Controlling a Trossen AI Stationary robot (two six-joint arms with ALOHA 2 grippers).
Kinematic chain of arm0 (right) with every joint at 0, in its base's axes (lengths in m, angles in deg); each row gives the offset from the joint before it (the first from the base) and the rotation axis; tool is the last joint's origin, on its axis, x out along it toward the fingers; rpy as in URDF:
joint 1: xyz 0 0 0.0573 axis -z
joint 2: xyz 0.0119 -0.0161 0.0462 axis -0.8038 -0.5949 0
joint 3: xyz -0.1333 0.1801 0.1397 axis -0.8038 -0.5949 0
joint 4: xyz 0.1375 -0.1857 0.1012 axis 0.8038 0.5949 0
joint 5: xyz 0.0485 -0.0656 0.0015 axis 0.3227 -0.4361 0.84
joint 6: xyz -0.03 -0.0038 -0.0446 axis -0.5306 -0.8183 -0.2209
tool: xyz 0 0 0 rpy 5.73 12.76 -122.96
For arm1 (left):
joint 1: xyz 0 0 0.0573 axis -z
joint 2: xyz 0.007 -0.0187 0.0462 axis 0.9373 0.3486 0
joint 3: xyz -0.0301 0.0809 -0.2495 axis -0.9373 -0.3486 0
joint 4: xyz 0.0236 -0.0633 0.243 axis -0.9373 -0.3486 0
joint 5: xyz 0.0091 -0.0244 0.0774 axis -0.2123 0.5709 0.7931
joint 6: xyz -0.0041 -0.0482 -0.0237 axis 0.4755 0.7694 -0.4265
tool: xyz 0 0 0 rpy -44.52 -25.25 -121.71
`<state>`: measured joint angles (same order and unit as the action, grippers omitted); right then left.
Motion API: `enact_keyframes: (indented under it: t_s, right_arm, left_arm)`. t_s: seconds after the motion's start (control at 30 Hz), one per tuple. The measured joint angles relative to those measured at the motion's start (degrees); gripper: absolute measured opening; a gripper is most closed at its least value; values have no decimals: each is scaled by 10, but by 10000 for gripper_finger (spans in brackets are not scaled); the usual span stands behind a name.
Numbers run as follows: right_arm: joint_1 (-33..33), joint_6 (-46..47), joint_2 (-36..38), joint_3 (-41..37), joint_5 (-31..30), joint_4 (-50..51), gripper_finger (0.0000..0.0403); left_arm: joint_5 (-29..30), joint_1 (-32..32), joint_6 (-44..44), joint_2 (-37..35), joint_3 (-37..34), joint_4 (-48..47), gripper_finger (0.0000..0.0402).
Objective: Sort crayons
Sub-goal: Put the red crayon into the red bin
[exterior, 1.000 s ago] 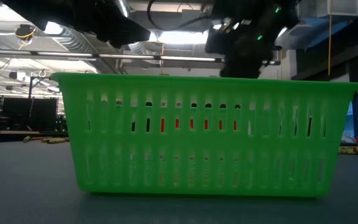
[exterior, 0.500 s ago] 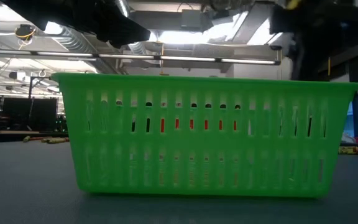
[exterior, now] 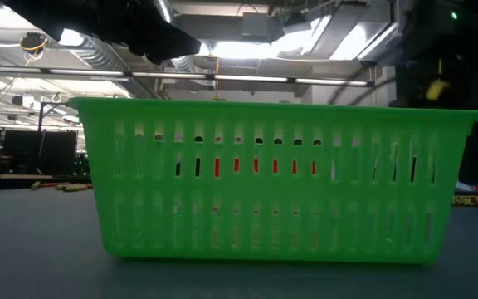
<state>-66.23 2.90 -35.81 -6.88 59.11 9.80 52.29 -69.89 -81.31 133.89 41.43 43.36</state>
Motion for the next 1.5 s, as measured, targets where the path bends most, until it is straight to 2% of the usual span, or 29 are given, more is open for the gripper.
enact_keyframes:
  t_s: [0.23,0.57,0.67,0.8,0.93,1.0,1.23,1.5]
  right_arm:
    - [0,29,0,-38,35,-30,163]
    - [0,30,0,-76,26,-69,161]
    - [0,27,1,-77,29,-72,139]
    - [0,5,0,-73,34,-81,80]
    - [0,-24,-1,-48,30,-71,23]
    - [0,-36,0,-26,30,-54,12]
    - [0,-60,0,68,0,-35,39]
    - [19,-142,-23,117,-26,-191,21]
  left_arm:
    - [0,0,0,0,0,0,99]
    - [0,0,0,0,0,0,99]
    - [0,0,0,0,0,0,99]
    - [0,0,0,0,0,0,99]
    - [0,0,0,0,0,0,99]
    - [0,0,0,0,0,0,99]
    - [0,0,0,0,0,0,99]
    - [0,0,0,0,0,0,99]
